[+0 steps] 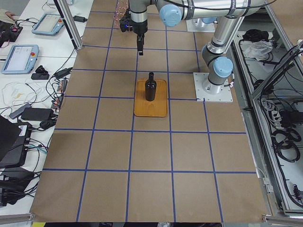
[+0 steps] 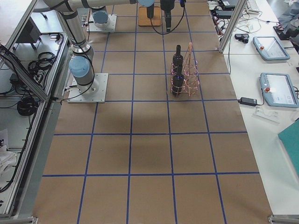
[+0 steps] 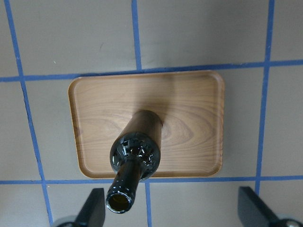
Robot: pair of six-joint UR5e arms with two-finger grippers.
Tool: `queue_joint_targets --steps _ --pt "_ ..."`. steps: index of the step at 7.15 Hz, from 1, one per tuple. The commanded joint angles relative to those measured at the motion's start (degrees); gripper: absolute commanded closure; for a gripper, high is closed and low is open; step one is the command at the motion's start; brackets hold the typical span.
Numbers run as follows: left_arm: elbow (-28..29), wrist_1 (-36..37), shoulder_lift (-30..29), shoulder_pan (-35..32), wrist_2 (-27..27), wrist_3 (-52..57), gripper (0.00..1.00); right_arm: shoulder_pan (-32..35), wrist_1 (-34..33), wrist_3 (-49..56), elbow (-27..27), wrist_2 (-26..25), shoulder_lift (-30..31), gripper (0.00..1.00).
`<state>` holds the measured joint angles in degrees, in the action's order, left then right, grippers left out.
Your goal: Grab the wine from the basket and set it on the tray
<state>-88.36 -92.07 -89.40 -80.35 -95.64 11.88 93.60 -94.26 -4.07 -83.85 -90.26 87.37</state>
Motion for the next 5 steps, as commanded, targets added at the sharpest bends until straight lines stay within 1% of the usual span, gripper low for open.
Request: queue_joint_targets --steps 1,2,3,4,5 --pt "0.3 0.2 0.9 -6.7 1.8 -2.4 0.00 0.0 -0.2 0.0 0.0 0.0 0.0 0.00" --pt "0.3 0.3 1.3 -8.3 3.4 -4.3 0.00 0.0 -0.2 -0.1 -0.1 0.0 0.0 0.00" --pt "0.3 0.3 1.9 -8.9 6.9 -5.5 0.00 0.0 -0.2 -0.1 0.0 0.0 0.0 0.00" --pt "0.3 0.1 2.3 -8.8 8.4 -4.9 0.00 0.0 -0.1 -0.1 -0.1 0.0 0.0 0.00" --pt "0.2 0.1 2.5 -8.8 4.0 -4.7 0.00 0.0 -0.2 -0.1 0.0 0.0 0.0 0.00"
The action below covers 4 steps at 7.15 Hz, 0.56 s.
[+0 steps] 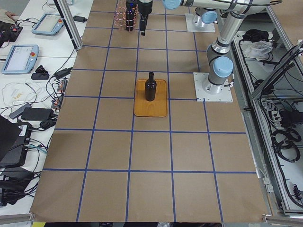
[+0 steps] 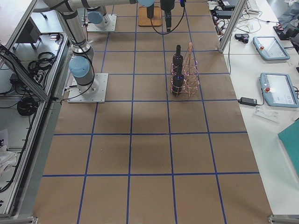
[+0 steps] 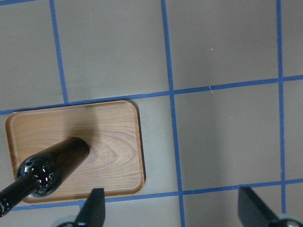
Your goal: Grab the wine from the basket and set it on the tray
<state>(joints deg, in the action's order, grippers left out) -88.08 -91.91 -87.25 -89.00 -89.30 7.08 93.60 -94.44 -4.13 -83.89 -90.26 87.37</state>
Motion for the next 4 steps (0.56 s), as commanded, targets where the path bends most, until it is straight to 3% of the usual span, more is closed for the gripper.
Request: queue_joint_targets --steps 1,4 --pt "-0.3 0.0 0.3 -0.1 -2.5 0.0 0.00 0.0 0.0 0.1 0.0 0.0 0.0 0.00" --pt "-1.1 0.0 0.3 -0.1 -2.1 -0.2 0.00 0.0 0.0 0.1 0.0 0.0 0.0 0.00"
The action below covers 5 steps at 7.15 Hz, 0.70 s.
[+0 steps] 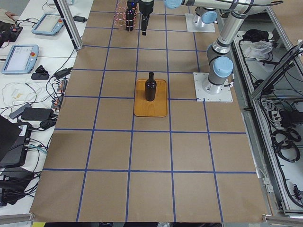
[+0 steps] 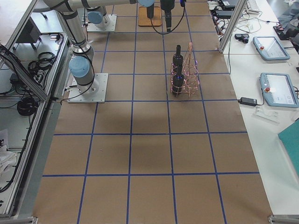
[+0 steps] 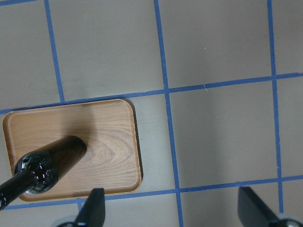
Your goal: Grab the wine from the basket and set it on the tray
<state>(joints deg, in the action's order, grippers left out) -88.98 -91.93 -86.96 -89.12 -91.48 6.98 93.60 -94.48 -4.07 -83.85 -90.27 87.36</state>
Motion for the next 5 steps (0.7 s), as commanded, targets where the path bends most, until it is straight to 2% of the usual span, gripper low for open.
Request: queue_joint_targets --steps 1,5 --pt "-0.2 0.0 -0.1 0.1 1.1 -0.4 0.00 0.0 0.0 0.0 0.0 0.0 0.0 0.00" --pt "-0.3 -0.3 0.0 0.2 1.3 -0.6 0.00 0.0 0.0 0.0 0.0 0.0 -0.1 0.00"
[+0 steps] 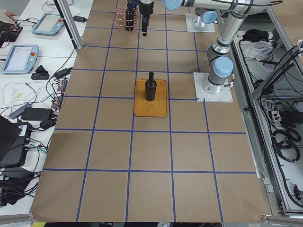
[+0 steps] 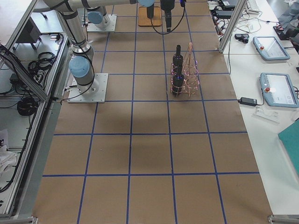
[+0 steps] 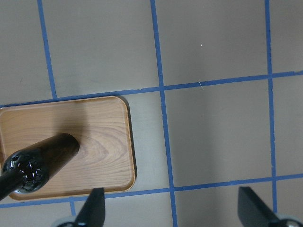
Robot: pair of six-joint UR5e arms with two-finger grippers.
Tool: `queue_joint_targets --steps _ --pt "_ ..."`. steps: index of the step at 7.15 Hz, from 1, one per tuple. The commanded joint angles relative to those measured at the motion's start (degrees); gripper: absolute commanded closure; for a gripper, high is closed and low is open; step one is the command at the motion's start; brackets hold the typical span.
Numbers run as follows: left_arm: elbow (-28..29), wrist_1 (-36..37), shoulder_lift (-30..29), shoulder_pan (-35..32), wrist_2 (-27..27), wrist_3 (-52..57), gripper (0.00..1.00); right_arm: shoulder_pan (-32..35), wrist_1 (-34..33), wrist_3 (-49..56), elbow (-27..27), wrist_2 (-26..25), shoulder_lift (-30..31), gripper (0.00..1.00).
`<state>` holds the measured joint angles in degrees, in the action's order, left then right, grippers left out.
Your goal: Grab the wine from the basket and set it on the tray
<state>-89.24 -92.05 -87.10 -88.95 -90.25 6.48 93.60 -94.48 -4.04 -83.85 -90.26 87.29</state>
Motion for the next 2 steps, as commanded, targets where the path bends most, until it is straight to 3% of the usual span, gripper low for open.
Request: queue_joint_targets --steps 1,2 --pt "-0.5 -0.3 0.0 -0.2 0.2 -0.2 0.00 0.0 -0.5 0.0 0.0 0.0 -0.1 0.00" --pt "-0.7 -0.2 0.2 -0.2 0.2 -0.2 0.00 0.0 -0.5 0.0 0.0 0.0 -0.1 0.00"
